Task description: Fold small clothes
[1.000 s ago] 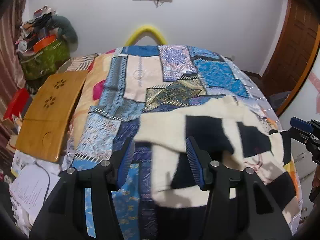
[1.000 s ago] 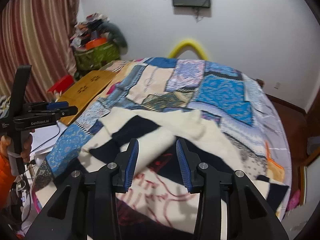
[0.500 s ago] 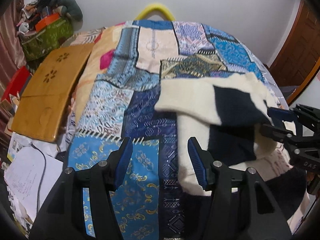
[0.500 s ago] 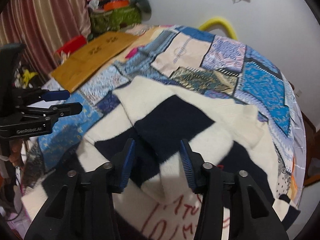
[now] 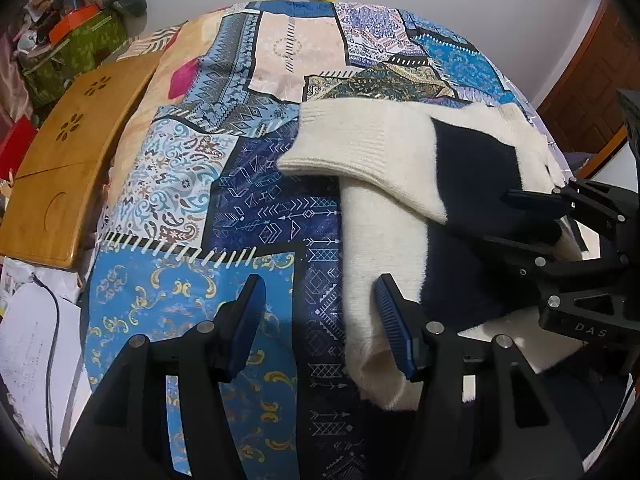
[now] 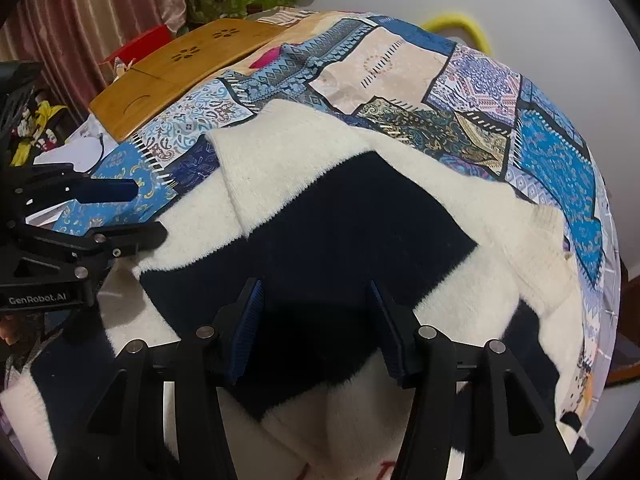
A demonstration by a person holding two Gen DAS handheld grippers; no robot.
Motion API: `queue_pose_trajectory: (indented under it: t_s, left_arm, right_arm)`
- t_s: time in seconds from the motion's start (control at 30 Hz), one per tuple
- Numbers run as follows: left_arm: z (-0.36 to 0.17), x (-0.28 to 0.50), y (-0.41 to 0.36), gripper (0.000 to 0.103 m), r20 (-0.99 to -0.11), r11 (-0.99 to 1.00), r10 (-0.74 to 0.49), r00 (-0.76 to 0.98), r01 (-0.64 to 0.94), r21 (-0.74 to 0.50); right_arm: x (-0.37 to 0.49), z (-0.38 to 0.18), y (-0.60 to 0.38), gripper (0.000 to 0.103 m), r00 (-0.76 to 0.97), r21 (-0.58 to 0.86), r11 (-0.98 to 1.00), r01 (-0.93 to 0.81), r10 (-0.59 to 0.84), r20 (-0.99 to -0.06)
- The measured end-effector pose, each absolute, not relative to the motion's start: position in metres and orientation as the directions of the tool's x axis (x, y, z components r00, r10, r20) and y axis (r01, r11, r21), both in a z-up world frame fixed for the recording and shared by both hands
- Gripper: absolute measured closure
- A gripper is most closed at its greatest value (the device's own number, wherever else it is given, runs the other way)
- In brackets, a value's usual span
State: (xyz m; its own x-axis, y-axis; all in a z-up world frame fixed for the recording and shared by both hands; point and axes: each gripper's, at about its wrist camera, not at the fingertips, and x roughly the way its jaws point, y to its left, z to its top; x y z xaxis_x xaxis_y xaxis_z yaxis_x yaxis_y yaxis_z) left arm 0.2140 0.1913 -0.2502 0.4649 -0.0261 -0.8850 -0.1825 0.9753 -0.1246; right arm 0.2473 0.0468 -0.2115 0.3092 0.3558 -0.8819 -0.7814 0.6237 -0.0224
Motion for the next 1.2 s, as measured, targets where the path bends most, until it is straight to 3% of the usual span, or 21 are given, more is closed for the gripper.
queue_pose_trajectory:
  t_s: [0.03, 0.13, 0.17, 0.2, 0.57, 0.7, 1.2]
  left_arm:
    - [-0.251, 0.214, 0.191, 0.045, -0.886, 0.975, -0.025, 0.463, -0.183, -0.124]
    - [-0.253, 0.215, 0.19, 0.04, -0.887, 0.976, -0.01, 0.461, -0.19, -0.109]
    - [-0.254, 0.215, 0.188, 0.039, -0.888, 0.977, -0.003, 0.461, -0.187, -0.1]
    - [-0.255, 0.214, 0.187, 0.039, -0.888, 0.978, 0.002, 0.46, -0.184, -0.094]
    - [-0.259, 0.214, 0.173, 0.031, -0.897, 0.985, 0.05, 0.44, -0.169, -0.028]
    - [-0.262, 0.215, 0.179, 0.023, -0.901, 0.978, 0.05, 0.432, -0.203, -0.043]
    - [-0.26, 0.216, 0.168, 0.02, -0.901, 0.974, 0.135, 0.413, -0.22, 0.045]
  right_arm:
    - [0.247, -0.212, 0.047, 0.056, 0.311, -0.025, 0.621, -0.783, 0.357, -0.881]
    - [0.247, -0.21, 0.046, 0.08, 0.325, -0.034, 0.622, -0.782, 0.36, -0.874]
    - [0.249, -0.209, 0.045, 0.092, 0.334, -0.036, 0.633, -0.773, 0.359, -0.872]
    - [0.251, -0.207, 0.041, 0.093, 0.334, -0.023, 0.643, -0.766, 0.367, -0.868]
    - [0.246, -0.156, -0.014, 0.095, 0.428, 0.049, 0.728, -0.684, 0.455, -0.781]
    - [0.247, -0.143, -0.047, 0.095, 0.466, 0.063, 0.769, -0.637, 0.449, -0.762]
    - [0.244, -0.18, -0.142, 0.095, 0.372, 0.168, 0.84, -0.515, 0.396, -0.839]
